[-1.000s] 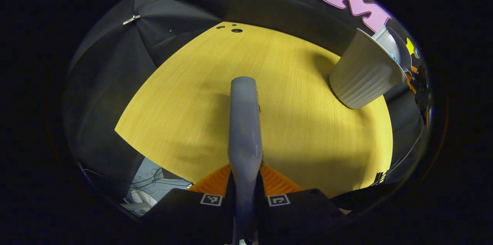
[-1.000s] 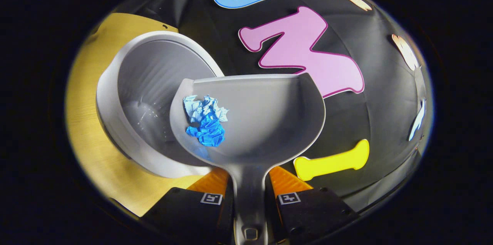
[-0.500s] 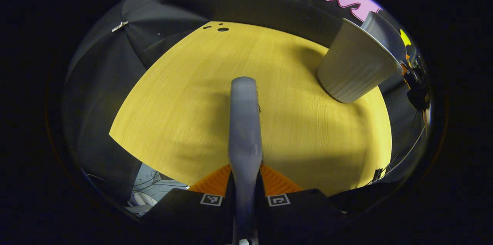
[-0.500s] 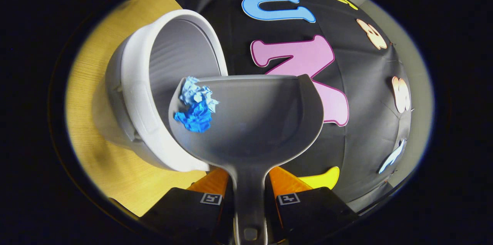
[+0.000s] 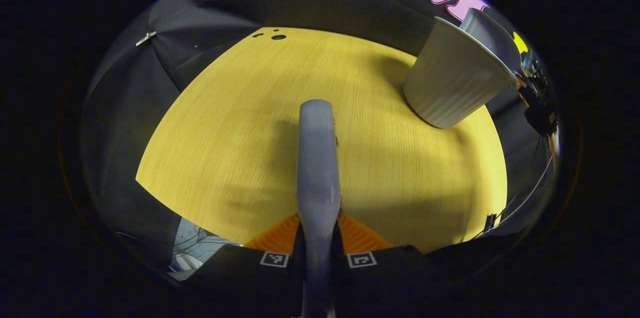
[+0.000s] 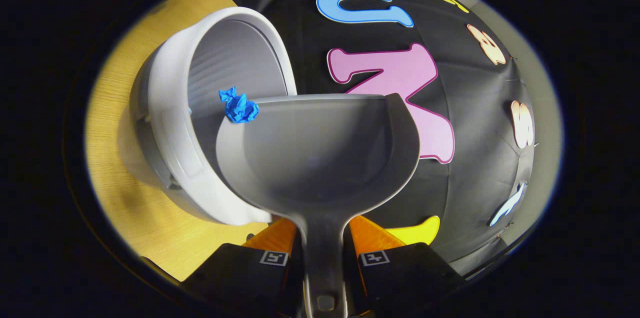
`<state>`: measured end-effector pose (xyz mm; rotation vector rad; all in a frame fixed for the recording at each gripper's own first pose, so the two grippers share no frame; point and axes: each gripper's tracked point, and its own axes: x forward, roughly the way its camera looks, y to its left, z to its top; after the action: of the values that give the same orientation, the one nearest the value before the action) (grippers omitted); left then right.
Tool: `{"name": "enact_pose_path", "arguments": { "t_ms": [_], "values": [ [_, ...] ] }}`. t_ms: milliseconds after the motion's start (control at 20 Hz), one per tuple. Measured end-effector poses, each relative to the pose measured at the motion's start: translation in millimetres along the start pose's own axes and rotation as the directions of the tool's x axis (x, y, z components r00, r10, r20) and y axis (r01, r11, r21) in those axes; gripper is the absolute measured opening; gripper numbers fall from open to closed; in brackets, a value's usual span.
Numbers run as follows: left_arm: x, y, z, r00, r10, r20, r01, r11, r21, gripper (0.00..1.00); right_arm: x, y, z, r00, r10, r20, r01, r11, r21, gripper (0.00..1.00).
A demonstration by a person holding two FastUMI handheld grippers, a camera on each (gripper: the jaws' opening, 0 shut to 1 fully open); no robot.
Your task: Pick up the small broom and dustpan from the desktop, sweep the trash into the dustpan with the broom, and then empty the trash into the garbage bin.
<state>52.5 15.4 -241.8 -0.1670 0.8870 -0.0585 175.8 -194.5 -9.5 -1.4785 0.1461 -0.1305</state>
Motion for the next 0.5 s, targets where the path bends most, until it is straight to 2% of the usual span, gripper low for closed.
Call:
{"name": "enact_pose_path", "arguments": {
  "t_ms": [100,150,200,350,500],
  "values": [
    [1,6,-1,1.0,-0.011,-0.002,0.011,1.0,0.003,0.28,0,0,2,1.0,0.011,-0.015,-0.012,1.0,-0.003,0.38],
    [1,9,-2,1.0,-0.017,-0.003,0.017,1.0,0.004,0.24,0,-1,5,1.0,0.007,-0.019,-0.008,1.0,-0.027,0.38],
    [1,12,-3,1.0,-0.023,-0.004,0.023,1.0,0.002,0.28,-1,-1,9,1.0,-0.001,-0.015,0.0,0.998,-0.066,0.37],
    [0,25,-2,0.999,-0.032,-0.004,0.032,0.999,0.004,0.28,-3,-4,15,0.999,-0.033,0.02,0.036,0.981,-0.19,0.37],
    [0,37,2,0.999,-0.034,0.001,0.034,0.999,0.006,0.28,0,-4,12,0.999,-0.034,0.0,0.033,0.976,-0.213,0.37]
  ]
}}
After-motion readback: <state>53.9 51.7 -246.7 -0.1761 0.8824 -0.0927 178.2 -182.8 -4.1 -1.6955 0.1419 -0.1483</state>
